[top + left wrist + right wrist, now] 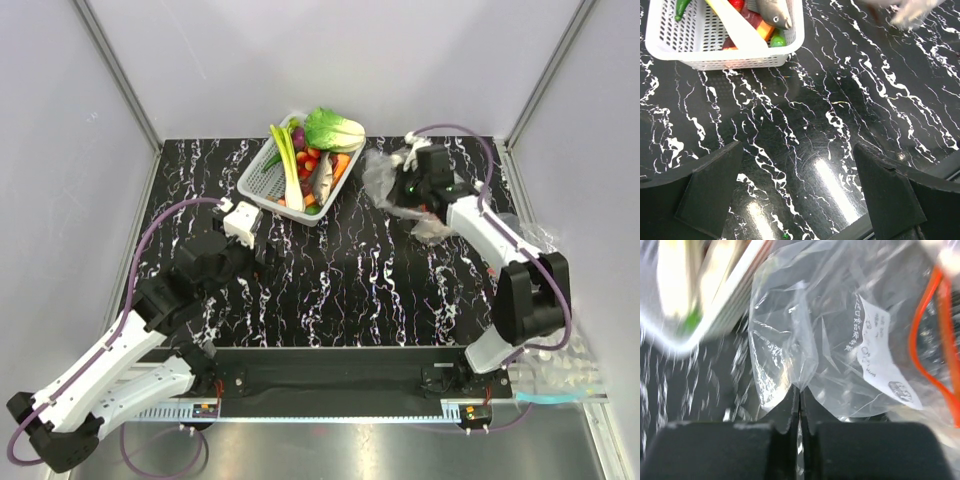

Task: Place the food in the zip-top bag and seal the zipper
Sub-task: Move the zipper food storage bag to the center of the board, then adjust the zipper food storage bag at the center of the board.

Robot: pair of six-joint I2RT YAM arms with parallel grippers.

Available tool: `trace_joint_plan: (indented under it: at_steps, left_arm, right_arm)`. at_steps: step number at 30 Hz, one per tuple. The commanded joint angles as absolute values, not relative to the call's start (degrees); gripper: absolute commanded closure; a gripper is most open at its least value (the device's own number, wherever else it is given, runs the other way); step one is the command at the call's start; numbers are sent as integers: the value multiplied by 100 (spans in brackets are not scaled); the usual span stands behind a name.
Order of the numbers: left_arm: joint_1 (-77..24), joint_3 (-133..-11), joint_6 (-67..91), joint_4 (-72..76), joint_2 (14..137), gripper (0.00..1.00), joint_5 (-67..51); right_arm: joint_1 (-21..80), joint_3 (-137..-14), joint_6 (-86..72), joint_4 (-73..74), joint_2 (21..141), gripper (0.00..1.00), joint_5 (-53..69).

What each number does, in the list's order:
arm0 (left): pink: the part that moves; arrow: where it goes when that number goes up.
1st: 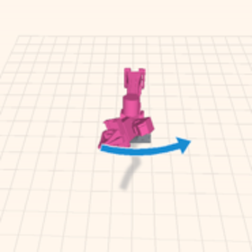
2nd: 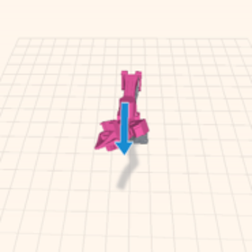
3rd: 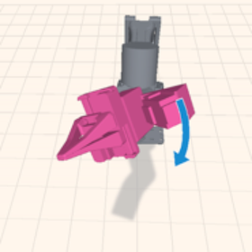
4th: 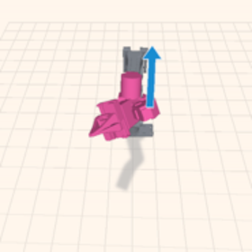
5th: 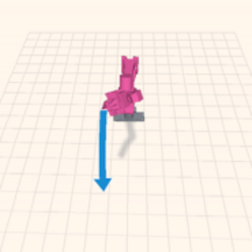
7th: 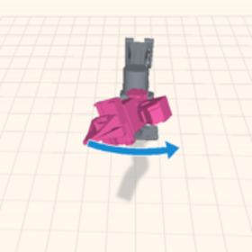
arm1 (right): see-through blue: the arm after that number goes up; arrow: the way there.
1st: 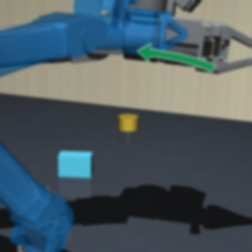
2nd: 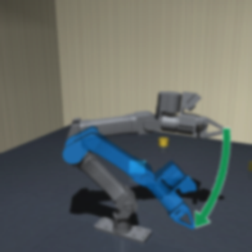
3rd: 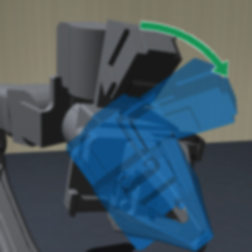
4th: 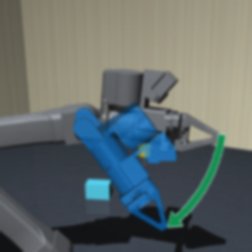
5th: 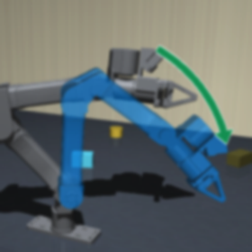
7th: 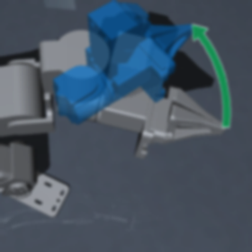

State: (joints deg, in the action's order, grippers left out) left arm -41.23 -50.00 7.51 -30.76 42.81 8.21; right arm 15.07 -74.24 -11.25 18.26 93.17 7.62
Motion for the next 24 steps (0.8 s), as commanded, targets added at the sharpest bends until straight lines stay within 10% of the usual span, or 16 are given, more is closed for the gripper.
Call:
trace_joint_plan:
  at_steps: [1, 11, 24]
  left_arm:
    - [-4113, -5089, 703, -2857, 4236, 1, 563]
    - [-4113, -5098, 686, -2874, 4324, 1, 615]
    - [-4122, -5370, 896, -3040, 5027, 1, 361]
  right_arm:
    - [2037, -6393, -941, 1406, 8503, 93, 1309]
    - [2593, -5107, -843, 1441, 6294, 12, 750]
    - [1253, -6066, -2908, 2339, 8454, 12, -1249]
